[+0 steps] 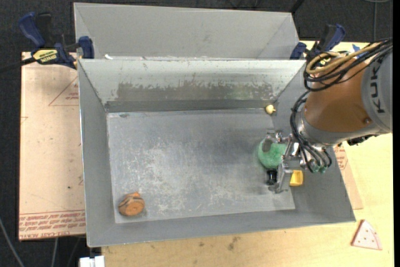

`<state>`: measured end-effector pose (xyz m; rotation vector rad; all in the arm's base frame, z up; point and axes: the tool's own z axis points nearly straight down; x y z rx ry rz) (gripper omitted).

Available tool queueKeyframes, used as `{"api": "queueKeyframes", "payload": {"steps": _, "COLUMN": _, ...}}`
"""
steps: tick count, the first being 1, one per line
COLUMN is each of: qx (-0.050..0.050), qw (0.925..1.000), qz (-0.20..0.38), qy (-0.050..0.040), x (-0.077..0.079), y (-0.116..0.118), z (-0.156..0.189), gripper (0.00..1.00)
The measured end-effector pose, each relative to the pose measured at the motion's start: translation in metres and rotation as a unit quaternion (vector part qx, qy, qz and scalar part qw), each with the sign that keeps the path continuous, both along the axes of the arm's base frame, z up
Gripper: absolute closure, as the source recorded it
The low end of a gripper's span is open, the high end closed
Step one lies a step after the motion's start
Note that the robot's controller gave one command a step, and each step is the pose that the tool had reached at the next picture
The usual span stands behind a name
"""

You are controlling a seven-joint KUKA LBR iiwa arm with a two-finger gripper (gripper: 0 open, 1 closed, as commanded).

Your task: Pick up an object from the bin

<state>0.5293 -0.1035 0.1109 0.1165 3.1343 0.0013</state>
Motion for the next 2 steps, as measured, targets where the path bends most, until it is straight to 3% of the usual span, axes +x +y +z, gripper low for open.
{"api": "queueKeyframes", "payload": {"steps": 1, "qx": 0.0, "qw": 0.9982, "qz": 0.06, "qy": 0.0026, "x": -0.019, "y": -0.034, "z": 0.009, "gripper": 0.0}}
{"api": "queueKeyframes", "payload": {"steps": 2, "qx": -0.002, "qw": 0.9987, "qz": 0.052, "qy": -0.005, "x": 0.009, "y": -0.041, "z": -0.036, "gripper": 1.0}}
